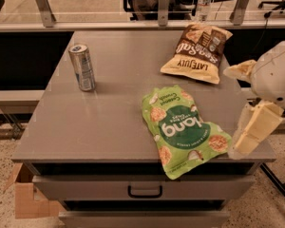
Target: Pick green rice chip bag
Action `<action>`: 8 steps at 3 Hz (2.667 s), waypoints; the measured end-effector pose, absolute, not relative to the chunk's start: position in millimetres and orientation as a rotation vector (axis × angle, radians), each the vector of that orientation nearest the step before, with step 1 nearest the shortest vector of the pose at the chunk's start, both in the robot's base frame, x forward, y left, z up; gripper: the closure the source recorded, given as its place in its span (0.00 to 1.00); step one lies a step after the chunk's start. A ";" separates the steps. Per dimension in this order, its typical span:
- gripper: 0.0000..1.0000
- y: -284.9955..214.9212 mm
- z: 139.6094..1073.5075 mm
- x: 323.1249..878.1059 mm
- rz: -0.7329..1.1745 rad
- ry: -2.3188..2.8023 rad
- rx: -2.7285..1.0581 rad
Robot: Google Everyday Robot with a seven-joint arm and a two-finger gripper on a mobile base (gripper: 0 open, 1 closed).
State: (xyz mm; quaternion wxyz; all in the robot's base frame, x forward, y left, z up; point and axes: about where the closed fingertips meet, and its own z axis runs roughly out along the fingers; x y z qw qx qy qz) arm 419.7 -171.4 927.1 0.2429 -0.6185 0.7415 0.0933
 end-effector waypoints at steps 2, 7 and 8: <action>0.00 -159.9 909.4 396.7 0.428 1.984 -1.598; 0.25 -124.8 847.6 415.6 0.404 2.159 -1.430; 0.48 -126.4 836.4 416.5 0.417 2.175 -1.449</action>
Offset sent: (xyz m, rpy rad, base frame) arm -0.0391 0.0093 -0.0236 0.2235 0.0286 -0.1010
